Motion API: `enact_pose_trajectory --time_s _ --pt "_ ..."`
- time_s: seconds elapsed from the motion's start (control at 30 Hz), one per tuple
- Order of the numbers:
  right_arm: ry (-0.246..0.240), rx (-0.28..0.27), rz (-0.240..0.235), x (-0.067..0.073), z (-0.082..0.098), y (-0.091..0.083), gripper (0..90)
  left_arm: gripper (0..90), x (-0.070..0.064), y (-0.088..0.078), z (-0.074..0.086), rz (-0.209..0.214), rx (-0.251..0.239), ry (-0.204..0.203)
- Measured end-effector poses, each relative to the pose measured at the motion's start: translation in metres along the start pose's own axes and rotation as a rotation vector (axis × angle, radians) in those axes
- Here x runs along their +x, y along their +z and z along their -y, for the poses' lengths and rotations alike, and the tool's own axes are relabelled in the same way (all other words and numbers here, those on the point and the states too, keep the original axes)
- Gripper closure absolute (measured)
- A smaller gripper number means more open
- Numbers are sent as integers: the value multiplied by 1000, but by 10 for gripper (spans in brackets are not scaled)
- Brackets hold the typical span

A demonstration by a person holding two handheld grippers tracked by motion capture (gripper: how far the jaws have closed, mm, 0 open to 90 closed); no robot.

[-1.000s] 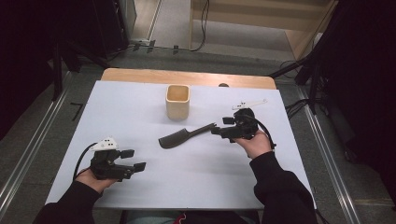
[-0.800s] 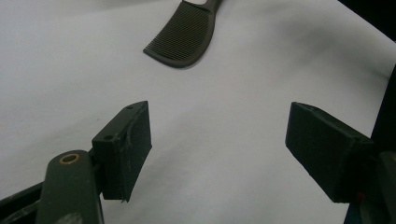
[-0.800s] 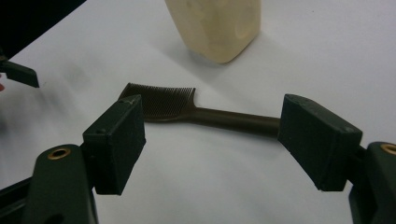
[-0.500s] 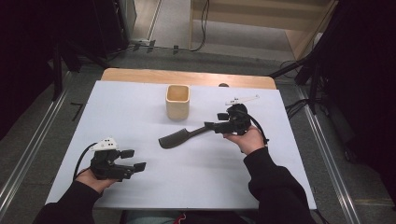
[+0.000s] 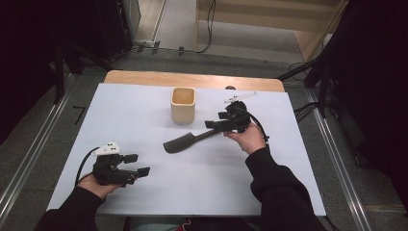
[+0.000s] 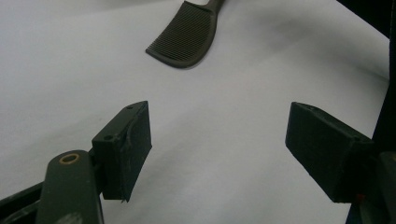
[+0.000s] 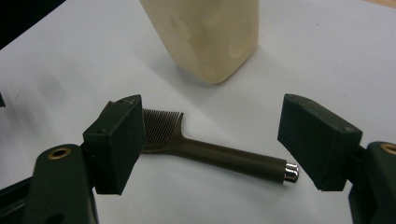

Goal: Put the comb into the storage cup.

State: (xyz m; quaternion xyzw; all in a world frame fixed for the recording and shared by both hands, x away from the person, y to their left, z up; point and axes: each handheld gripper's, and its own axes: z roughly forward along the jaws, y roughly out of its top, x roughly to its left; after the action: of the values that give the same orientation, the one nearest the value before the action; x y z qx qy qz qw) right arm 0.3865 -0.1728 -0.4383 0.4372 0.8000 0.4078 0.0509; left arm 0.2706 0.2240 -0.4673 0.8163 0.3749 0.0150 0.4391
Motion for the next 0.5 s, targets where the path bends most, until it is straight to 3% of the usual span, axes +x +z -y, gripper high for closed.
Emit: enact_pose_trajectory --time_s 0.5 --pt "21 11 6 -8 -7 16 225 230 0 1 1 -3 7 0"
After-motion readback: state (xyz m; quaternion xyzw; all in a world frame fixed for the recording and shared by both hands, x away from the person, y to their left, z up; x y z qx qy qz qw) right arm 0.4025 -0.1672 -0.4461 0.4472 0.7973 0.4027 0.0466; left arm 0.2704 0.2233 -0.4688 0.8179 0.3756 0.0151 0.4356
